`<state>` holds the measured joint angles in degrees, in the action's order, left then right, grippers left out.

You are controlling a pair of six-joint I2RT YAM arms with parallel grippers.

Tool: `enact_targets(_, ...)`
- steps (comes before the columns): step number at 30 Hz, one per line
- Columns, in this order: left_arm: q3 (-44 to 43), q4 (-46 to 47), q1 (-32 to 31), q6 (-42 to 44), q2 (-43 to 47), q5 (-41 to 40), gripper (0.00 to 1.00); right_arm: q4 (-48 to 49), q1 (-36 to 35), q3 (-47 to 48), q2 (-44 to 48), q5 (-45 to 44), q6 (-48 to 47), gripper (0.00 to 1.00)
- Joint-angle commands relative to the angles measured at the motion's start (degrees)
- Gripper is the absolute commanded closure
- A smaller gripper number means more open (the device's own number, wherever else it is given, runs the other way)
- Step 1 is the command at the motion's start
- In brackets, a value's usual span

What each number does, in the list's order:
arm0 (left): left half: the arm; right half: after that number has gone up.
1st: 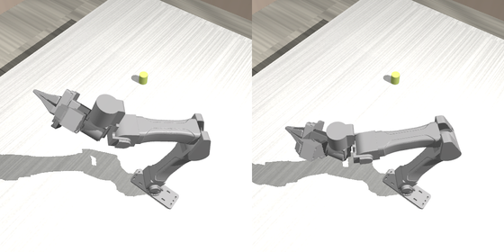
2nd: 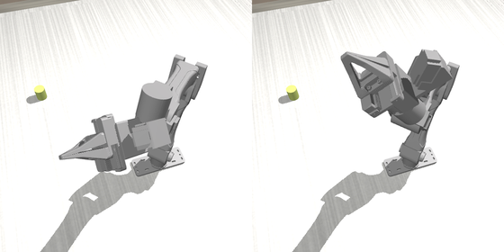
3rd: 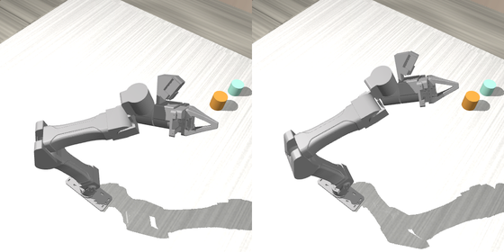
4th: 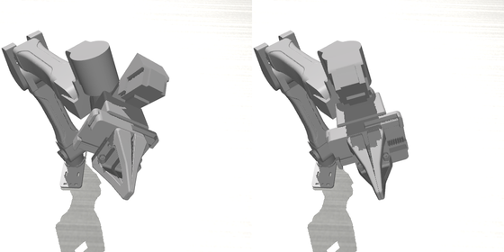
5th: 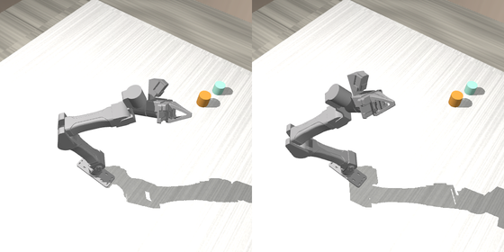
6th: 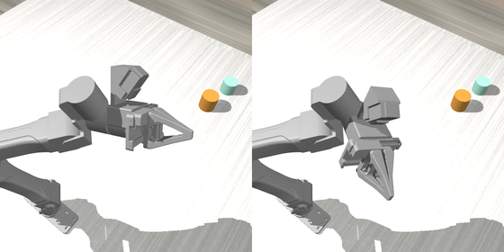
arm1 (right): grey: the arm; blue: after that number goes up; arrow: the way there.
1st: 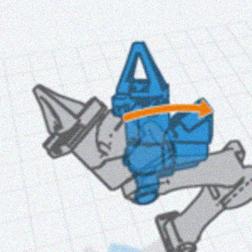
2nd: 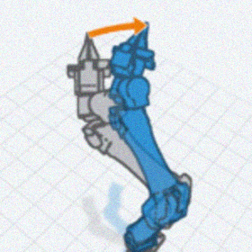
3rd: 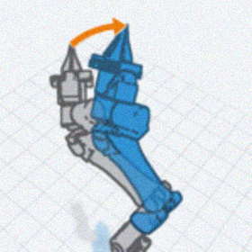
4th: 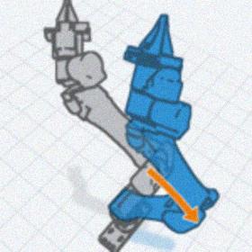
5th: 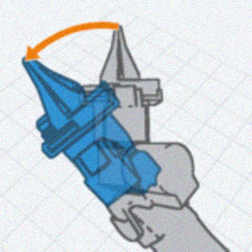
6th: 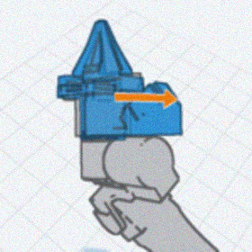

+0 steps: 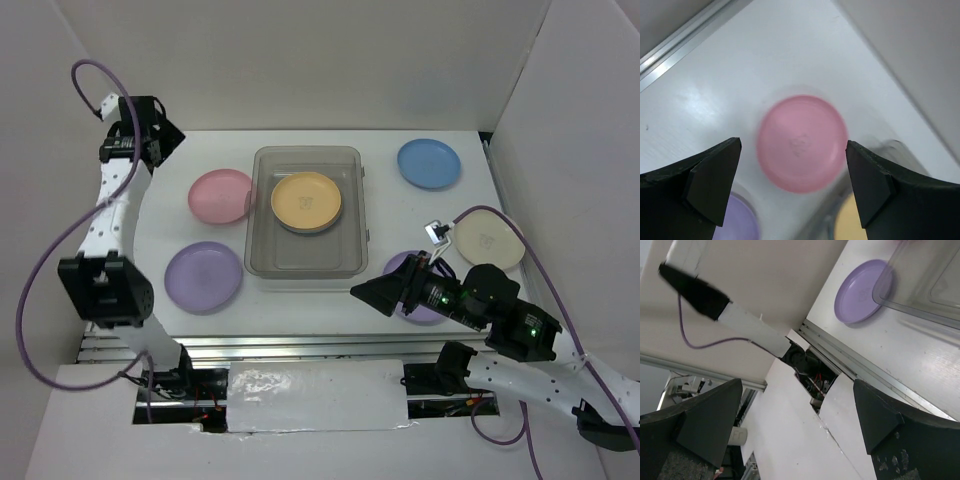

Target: Place the plates into the plastic bin on the countertop

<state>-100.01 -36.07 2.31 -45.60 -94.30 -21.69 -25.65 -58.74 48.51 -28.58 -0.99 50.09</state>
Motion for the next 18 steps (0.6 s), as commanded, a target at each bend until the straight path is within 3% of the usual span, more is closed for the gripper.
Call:
enact_targets(1,-0.2,-3.3,4.0,2.5,-11.6,6.0,0.01,3.6,-0.4,0.4,-0.5,0.6,-0.7,0.0)
enact_targets(7,-2.3,1.4,8.6,9.2,-21.4,18.9,0.02,3.1,-0.3,0.2,-0.3,0.6,-1.1,0.0)
enact_targets(12,0.5,2.6,9.6,8.3,-24.8,18.8,0.04,3.9,-0.3,-0.5,-0.7,0.7,-1.0,0.0)
enact_targets(18,-1.2,-1.5,8.2,8.2,-30.8,16.1,0.14,4.6,-0.3,-1.1,-0.9,0.7,-0.6,0.0)
